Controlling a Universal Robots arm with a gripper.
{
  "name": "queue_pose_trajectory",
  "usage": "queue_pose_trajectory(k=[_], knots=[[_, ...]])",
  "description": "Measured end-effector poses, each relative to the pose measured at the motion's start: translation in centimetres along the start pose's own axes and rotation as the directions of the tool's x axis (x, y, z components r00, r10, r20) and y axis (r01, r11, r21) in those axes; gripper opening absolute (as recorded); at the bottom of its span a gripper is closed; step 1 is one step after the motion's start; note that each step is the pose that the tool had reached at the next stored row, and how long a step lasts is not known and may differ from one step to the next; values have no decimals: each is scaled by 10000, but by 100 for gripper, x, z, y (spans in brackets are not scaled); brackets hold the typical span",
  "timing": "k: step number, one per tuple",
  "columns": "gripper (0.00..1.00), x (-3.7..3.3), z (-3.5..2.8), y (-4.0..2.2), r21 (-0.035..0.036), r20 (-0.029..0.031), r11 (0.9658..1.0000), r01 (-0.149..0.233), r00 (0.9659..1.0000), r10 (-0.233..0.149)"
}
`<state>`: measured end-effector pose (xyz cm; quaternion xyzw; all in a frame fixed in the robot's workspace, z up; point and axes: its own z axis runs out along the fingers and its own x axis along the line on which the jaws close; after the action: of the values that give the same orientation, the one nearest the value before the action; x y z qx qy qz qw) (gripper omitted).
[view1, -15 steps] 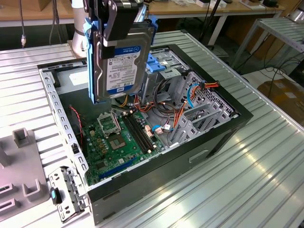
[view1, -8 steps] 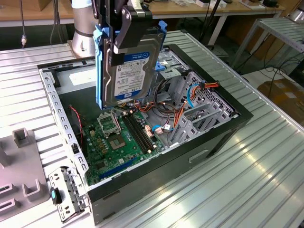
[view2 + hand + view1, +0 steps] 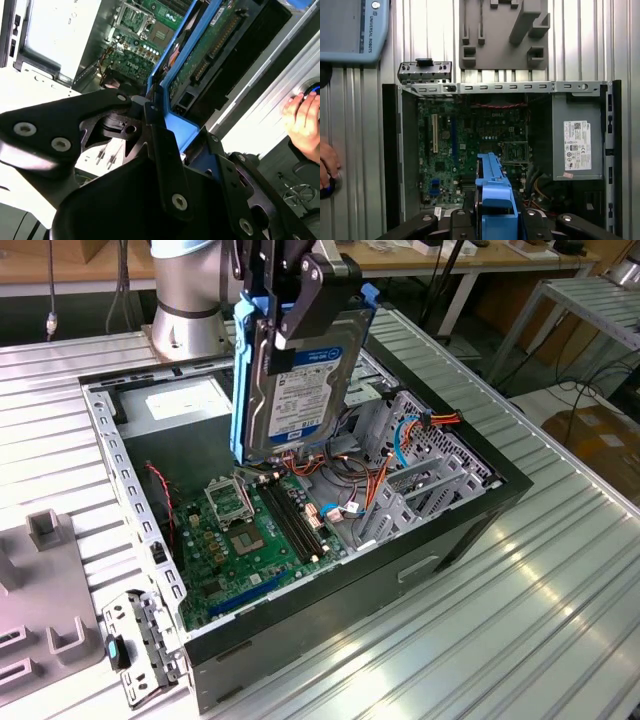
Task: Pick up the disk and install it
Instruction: 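Insert the disk into the insertion slot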
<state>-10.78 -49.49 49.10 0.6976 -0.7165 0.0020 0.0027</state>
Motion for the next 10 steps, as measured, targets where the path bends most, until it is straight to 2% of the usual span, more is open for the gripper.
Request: queue_pose_trajectory(k=[5,7,10], knots=[[37,136,3,-12,0,-1,10000,1,10000,-1],[37,194,4,-30,0,-1,10000,0,10000,0],[37,245,7,-78,1,0,10000,0,10000,0]])
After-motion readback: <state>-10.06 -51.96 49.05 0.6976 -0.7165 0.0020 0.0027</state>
